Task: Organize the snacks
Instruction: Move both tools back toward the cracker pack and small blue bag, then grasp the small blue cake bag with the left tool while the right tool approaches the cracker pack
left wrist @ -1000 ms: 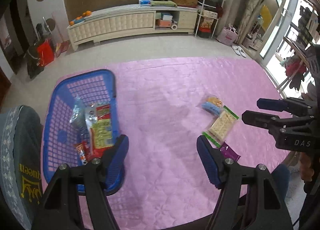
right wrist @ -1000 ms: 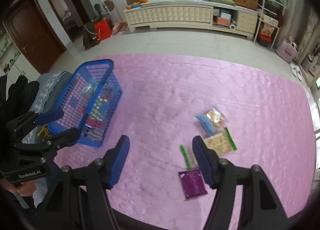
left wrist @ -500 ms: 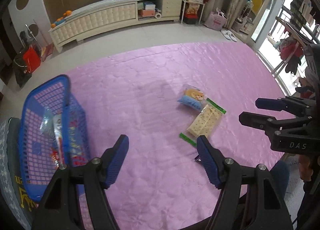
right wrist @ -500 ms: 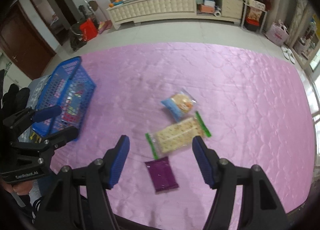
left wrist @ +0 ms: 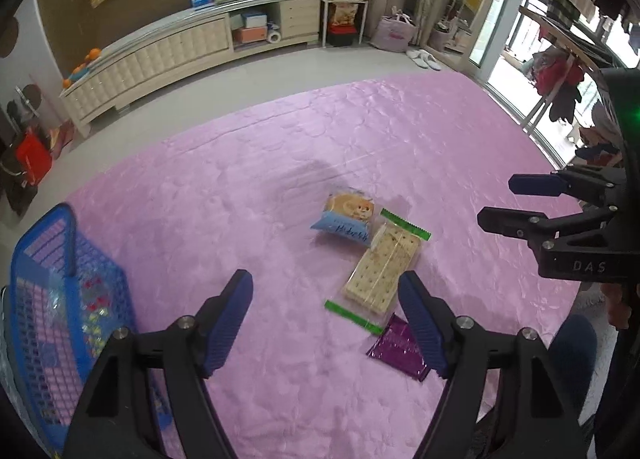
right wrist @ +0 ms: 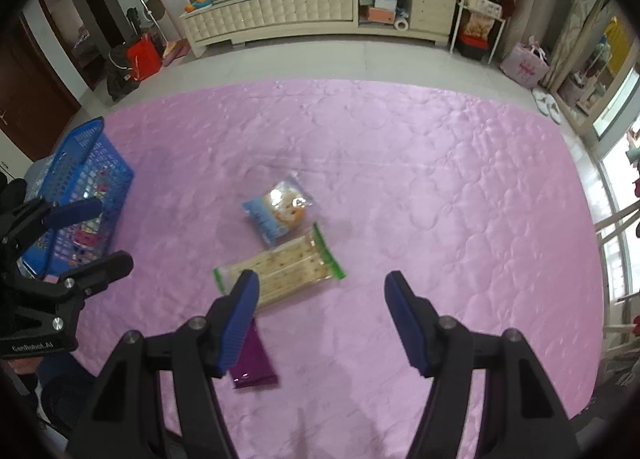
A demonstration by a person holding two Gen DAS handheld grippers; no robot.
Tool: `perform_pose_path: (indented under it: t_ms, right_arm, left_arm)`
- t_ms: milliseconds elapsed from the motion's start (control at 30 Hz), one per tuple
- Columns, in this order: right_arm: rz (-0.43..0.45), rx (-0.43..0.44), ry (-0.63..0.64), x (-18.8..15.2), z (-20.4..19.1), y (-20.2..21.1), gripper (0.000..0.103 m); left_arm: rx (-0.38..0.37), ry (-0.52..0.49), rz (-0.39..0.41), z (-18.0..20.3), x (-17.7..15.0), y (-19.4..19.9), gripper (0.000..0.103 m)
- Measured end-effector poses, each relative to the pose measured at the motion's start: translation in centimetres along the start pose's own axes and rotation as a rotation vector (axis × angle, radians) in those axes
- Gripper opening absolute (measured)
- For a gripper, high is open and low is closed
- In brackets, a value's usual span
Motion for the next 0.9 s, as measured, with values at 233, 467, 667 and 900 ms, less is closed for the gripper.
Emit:
perform_pose_path:
  t_ms: [233, 467, 667, 900]
  right_arm:
    - [0.043, -0.007, -0.086, 0.5, 1.8, -3.1, 0.07]
    - [0.038, -0.008, -0.172, 0.2, 3.6, -6.5, 0.084]
    - [0.033, -0.003, -0.213, -0.3, 4.2, -7.7, 0.085]
    - [0.0, -0.029, -0.217, -1.2, 4.3, -8.4, 0.086]
  left_arm:
    - [-0.001, -0.059, -0.01, 0.1, 2.2, -3.7, 0.077]
    - [-0.014, -0.109, -0.103, -0.2, 3.8, -8.3, 0.077]
    - [-0.04, -0.18, -0.208, 0.8, 4.3, -12.2, 0.077]
    - [-0.036, -0.243, -0.308, 2.0, 4.9, -16.6, 0.077]
Point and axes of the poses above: each gripper's, at about its wrist camera, not at the fingertips, and y roughly against the way its jaws point, z to its right, x to its top, the point moved 4 cm from there along -y, roughly the way its jaws point, and after that the axes turned 7 degrees about -x, right-handed, at the moved point
